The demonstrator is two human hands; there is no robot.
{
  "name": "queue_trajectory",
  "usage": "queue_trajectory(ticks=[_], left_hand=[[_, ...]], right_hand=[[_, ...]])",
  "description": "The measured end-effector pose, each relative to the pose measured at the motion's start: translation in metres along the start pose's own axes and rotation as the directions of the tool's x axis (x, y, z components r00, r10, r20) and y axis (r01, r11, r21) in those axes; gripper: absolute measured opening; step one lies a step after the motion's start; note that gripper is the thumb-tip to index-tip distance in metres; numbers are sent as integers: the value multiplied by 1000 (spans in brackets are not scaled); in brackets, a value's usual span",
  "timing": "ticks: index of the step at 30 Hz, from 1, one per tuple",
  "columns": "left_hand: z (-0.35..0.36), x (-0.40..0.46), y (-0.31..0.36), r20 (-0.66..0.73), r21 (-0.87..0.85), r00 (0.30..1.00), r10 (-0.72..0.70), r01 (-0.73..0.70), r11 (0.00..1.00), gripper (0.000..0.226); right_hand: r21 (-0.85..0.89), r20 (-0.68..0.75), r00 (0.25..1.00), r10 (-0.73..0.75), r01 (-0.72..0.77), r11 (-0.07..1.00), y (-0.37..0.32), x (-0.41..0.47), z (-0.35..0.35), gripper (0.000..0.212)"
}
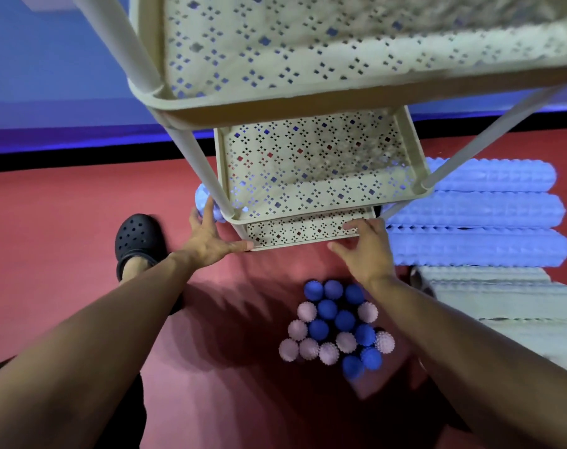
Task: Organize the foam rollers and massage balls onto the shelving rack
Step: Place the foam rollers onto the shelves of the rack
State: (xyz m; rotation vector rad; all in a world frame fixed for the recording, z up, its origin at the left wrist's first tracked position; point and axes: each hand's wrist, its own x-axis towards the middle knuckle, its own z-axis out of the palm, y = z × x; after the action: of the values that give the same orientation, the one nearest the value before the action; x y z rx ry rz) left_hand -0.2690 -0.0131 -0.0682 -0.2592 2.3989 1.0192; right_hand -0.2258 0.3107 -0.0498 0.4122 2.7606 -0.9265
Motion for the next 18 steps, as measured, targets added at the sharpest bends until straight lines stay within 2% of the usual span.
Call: queue_trajectory(ticks=[2,4,6,8,11,14,16,18], left_hand=[[0,-3,7,-9,12,1000,9,-9,1000,132],[-1,-10,16,-38,7,999,36,-36,999,118],[-2,-19,22,-77,-2,988,136,-136,991,98],[-5,-31,28,-130,-39,964,232,-239,970,78],[-11,-48,38,-181,-70,945,271,-287,955,62],[-20,-60,46,-186,-52,943,277,-291,955,63],[-27,-65,45,-188,-58,938,291,-306,950,65],[-31,-66,32,-166,-24,953,253,-260,965,74]], right_hand=[[57,-101,992,74,-68,996,15,-3,-18,50],[61,-118,986,116,-109,992,24,-4,-39,56],[45,-77,993,87,-84,995,29,0,-58,67],[50,23,999,26,-27,998,26,4,-72,81],[81,98,995,-17,9,997,14,5,-82,87],[102,132,991,-34,20,995,1,-4,-82,78],[137,165,985,-54,31,990,-3,-12,-77,85],[172,194,978,-71,38,984,-8,-18,-73,94]])
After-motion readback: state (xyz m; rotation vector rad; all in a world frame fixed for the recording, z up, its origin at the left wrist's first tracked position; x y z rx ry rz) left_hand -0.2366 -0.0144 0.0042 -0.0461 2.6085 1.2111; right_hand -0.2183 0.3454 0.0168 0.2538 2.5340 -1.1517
